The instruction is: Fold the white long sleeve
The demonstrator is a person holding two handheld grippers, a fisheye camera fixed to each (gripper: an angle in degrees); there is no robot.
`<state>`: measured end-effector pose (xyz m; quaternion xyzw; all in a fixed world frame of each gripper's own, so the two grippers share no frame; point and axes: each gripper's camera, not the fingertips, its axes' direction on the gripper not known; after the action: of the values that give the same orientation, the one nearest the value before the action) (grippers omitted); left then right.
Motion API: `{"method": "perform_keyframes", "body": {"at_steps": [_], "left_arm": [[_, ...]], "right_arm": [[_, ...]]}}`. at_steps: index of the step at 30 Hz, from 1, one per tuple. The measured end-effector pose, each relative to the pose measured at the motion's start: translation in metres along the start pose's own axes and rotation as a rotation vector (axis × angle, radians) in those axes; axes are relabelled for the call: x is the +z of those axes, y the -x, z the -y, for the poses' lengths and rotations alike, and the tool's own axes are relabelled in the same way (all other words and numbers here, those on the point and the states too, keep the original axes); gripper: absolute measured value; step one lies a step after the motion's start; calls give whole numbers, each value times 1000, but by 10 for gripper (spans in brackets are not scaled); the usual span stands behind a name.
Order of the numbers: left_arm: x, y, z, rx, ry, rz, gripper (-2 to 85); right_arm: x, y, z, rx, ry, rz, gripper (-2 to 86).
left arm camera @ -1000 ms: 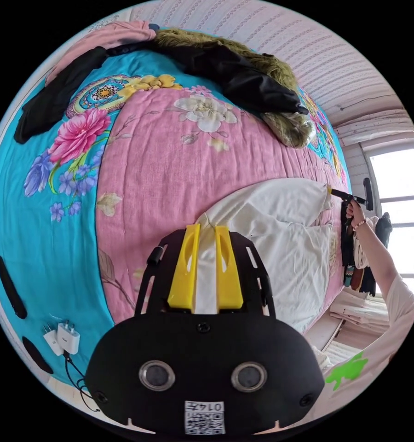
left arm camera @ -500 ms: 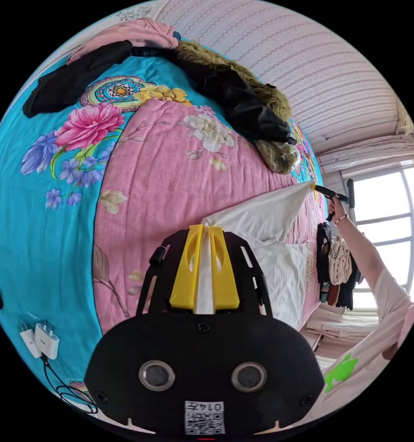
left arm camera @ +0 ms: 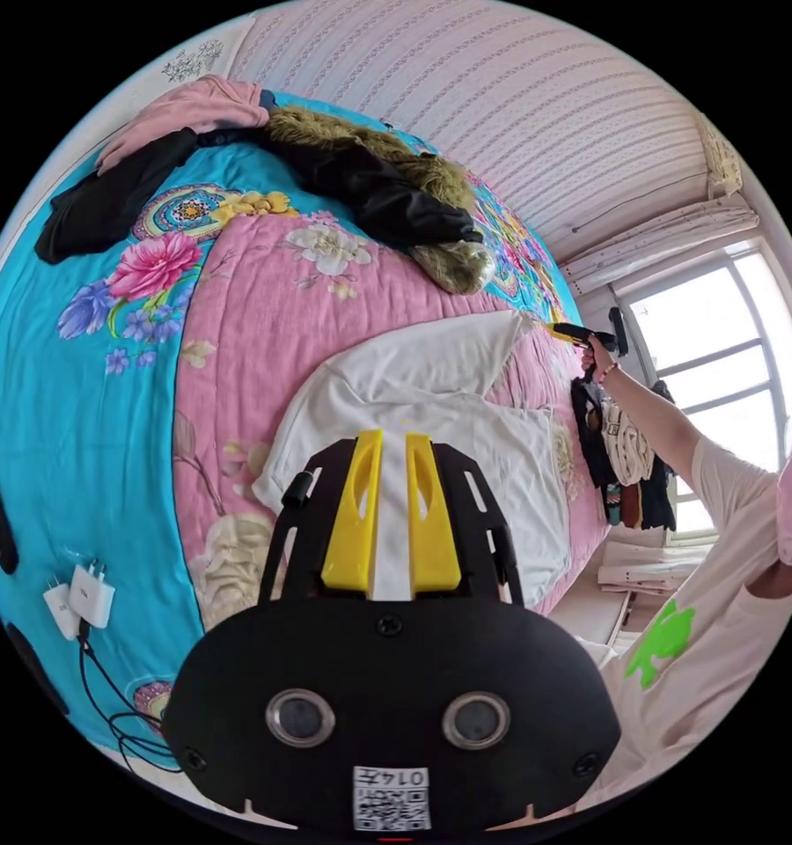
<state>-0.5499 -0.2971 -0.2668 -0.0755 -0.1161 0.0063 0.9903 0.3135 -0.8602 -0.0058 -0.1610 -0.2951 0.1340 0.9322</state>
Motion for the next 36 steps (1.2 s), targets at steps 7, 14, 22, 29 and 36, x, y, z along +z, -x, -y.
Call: {"method": "perform_keyframes", "body": {"at_steps": [7,14,22,29,36], "left_arm": [[-8,-18,-117,-60,85,51,55],[-27,-15,-254,-246,80,95,64],[-37,-24,-345,-242,29,101,63],[-29,-33,-408,-153,-17,81,63],[-28,-41,-487,-108,-51,28,58]], "right_arm": [[-34,-38,-212,-114,-57,413,94],[4,-73,-449,89,213,616,161],[44,-108,-587,81,332,597,136],[82,-93,-651,-302,414,391,160],[115,-101,-746,-468,461,206,120]]}}
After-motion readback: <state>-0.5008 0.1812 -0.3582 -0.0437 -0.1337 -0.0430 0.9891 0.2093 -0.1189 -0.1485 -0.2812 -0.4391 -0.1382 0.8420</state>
